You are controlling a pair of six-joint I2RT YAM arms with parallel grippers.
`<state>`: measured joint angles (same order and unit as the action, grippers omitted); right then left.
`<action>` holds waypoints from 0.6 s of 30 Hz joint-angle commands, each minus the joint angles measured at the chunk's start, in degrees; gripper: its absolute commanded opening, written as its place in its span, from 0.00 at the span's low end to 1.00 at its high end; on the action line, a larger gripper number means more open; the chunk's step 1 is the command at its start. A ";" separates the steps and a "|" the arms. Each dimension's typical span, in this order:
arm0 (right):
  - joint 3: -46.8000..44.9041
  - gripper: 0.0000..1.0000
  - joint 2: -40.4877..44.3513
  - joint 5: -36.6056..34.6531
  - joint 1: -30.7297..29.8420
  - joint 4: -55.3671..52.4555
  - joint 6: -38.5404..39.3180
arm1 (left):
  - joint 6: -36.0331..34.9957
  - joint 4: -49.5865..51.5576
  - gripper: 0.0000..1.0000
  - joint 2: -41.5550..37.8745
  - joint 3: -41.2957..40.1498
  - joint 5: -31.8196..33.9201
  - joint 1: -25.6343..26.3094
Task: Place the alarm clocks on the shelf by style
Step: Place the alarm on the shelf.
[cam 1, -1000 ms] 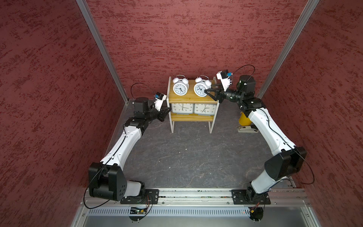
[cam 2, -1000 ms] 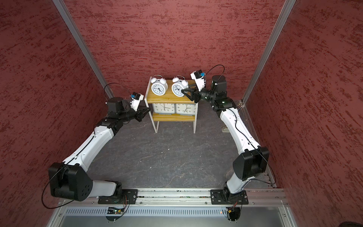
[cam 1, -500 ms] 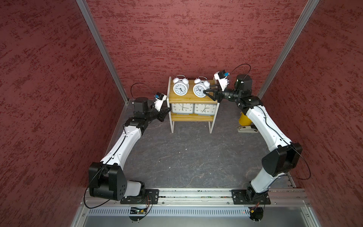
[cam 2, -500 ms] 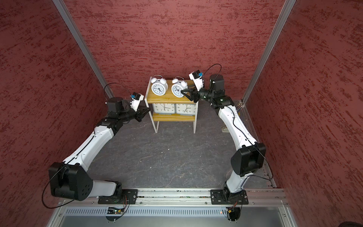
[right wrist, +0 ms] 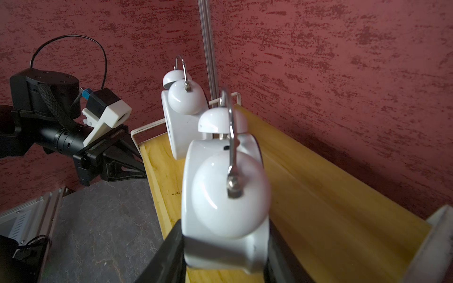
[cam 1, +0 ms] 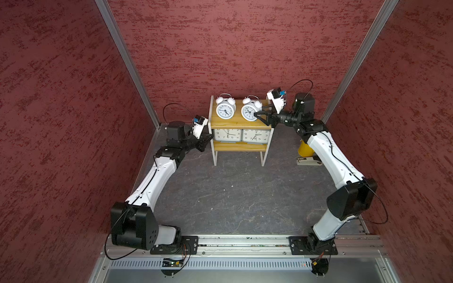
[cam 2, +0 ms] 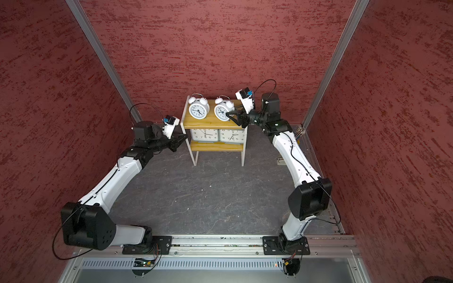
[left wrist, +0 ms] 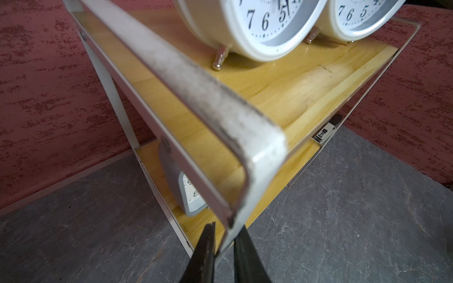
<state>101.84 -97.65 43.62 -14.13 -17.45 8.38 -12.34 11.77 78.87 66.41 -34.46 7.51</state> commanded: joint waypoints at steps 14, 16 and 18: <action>0.13 0.79 2.10 -3.92 0.42 -0.77 1.08 | -0.49 0.53 0.18 0.13 1.10 -3.25 0.23; -0.53 0.80 2.64 -4.82 0.35 -0.32 0.77 | -0.65 0.56 0.18 0.06 1.07 -3.25 0.24; -1.15 0.80 2.98 -5.58 0.44 0.35 0.37 | -0.76 0.56 0.18 0.03 1.00 -3.27 0.23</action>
<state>101.49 -97.25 40.47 -14.04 -18.55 9.04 -12.47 11.81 78.87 66.41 -34.54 7.51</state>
